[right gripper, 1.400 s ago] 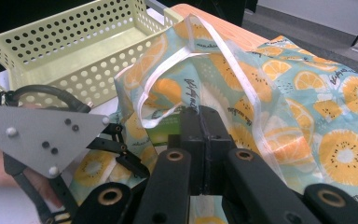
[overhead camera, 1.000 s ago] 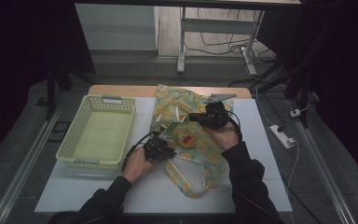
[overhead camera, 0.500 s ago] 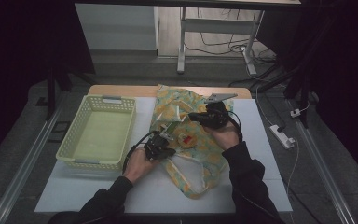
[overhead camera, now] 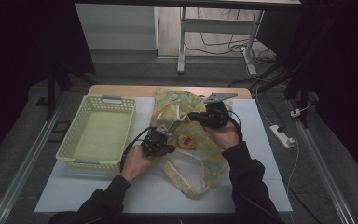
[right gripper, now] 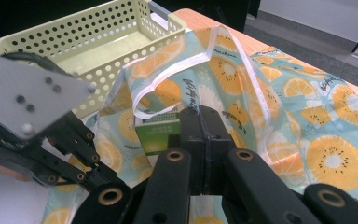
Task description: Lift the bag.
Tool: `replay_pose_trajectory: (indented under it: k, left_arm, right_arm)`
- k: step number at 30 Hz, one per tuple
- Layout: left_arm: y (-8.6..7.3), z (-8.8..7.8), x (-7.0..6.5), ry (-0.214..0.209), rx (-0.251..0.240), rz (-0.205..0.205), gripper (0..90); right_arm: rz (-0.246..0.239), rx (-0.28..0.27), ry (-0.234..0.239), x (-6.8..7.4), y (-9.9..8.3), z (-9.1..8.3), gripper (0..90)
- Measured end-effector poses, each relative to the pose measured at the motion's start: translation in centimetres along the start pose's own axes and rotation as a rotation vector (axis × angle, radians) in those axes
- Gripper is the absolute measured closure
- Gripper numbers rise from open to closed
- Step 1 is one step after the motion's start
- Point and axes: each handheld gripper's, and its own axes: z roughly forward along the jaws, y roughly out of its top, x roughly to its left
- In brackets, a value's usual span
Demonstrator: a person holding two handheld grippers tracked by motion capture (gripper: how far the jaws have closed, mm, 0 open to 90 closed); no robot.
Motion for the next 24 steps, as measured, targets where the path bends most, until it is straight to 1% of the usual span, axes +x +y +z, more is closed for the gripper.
replay_pose_trajectory:
  k: [4,8,13,18,24]
  left_arm:
    - [0.4,-1.0,0.0,-0.011,-0.036,-0.011,89.8]
    - [0.7,-1.8,0.0,-0.015,-0.057,-0.018,89.8]
    - [1.2,-2.7,-0.1,-0.030,-0.073,-0.032,89.8]
    - [1.5,-3.5,-0.2,-0.038,-0.092,-0.033,89.8]
    - [1.9,-4.7,0.0,-0.049,-0.115,-0.040,89.8]
  right_arm:
    - [-0.009,-0.001,0.001,0.1,0.1,0.0,89.9]
    - [-0.009,-0.006,0.002,0.2,0.2,-0.1,90.0]
    - [-0.012,-0.007,0.005,0.3,0.4,-0.1,90.0]
    - [-0.015,-0.008,0.009,0.5,0.6,-0.2,90.0]
    - [-0.019,-0.004,0.009,0.7,0.8,-0.3,90.0]
